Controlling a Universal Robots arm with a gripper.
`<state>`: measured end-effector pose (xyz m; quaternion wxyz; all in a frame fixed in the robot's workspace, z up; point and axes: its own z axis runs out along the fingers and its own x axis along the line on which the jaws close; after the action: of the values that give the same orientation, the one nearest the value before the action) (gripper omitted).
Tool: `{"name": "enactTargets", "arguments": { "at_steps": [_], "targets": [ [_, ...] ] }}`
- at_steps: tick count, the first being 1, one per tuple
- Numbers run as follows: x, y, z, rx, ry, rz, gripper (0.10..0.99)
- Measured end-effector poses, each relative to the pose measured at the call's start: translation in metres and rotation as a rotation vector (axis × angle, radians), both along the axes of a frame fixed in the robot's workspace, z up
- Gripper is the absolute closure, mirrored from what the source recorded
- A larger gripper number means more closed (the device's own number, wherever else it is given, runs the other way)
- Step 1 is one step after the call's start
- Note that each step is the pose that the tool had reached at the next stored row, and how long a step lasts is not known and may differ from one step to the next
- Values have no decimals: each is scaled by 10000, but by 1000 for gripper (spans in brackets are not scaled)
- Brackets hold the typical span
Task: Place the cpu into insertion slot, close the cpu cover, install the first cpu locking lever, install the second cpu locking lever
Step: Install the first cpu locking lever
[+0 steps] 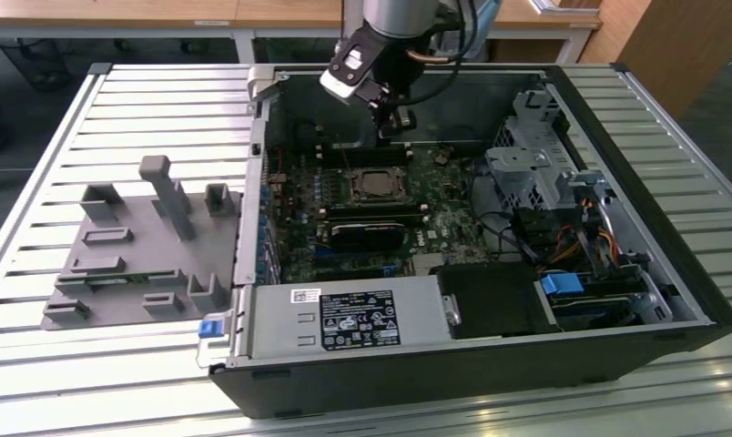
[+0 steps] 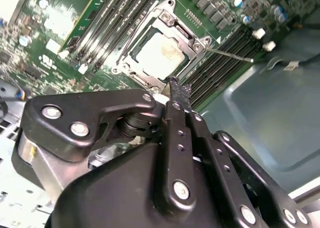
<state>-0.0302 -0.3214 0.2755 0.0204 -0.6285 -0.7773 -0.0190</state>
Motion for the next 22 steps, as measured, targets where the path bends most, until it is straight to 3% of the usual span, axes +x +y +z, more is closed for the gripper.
{"name": "enactTargets", "arguments": {
  "at_steps": [11,22],
  "targets": [
    [0,0,-1,1,-1,1883,980],
    [0,0,-3,1,-1,2980,980]
  ]
}}
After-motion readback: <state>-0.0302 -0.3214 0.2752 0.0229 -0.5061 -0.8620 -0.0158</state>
